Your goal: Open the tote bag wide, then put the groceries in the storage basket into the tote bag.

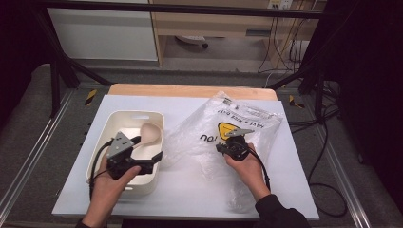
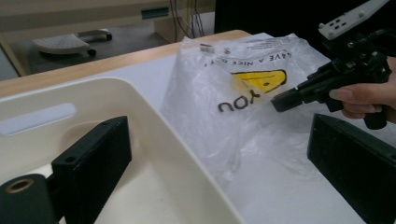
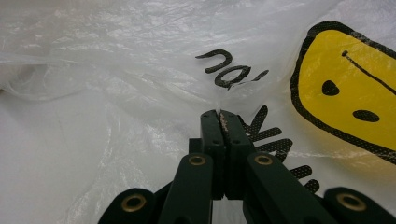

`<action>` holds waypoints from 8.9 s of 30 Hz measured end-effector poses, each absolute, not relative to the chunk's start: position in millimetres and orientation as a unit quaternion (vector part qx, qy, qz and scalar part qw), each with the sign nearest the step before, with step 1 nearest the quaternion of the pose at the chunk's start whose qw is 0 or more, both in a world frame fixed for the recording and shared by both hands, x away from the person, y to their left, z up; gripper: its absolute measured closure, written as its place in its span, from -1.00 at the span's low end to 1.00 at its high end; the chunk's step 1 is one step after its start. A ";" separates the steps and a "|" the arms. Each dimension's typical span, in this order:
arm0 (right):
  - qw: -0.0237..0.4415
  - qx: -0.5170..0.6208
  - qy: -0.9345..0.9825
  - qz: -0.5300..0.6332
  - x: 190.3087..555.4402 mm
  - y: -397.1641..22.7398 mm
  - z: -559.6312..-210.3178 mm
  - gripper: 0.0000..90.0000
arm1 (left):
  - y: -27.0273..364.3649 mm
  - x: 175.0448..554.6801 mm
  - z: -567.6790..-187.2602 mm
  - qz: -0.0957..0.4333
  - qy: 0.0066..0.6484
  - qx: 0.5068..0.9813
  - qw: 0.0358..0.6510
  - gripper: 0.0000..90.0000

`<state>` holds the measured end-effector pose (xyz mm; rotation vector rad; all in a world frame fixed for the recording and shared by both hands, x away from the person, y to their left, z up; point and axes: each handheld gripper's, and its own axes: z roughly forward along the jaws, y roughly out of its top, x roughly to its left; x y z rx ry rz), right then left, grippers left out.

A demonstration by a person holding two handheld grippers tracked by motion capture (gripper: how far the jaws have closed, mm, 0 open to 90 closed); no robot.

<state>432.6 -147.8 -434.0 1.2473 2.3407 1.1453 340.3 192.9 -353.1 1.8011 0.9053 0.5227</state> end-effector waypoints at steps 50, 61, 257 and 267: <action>0.140 0.426 0.788 0.422 425.6 -155.8 -412.4 1.00 | 24.0 382.2 -459.5 0.119 0.325 0.847 0.404 1.00; 0.174 0.418 0.784 0.425 430.8 -162.0 -380.8 1.00 | 25.3 383.8 -459.9 0.112 0.328 0.846 0.405 1.00; 0.162 0.434 0.765 0.446 469.2 -144.0 -311.0 1.00 | 292.5 366.2 -304.2 0.258 0.467 0.717 0.448 -0.83; 0.159 0.438 0.766 0.444 468.8 -146.4 -314.8 1.00 | 309.5 358.5 -316.1 0.246 0.474 0.718 0.446 -0.84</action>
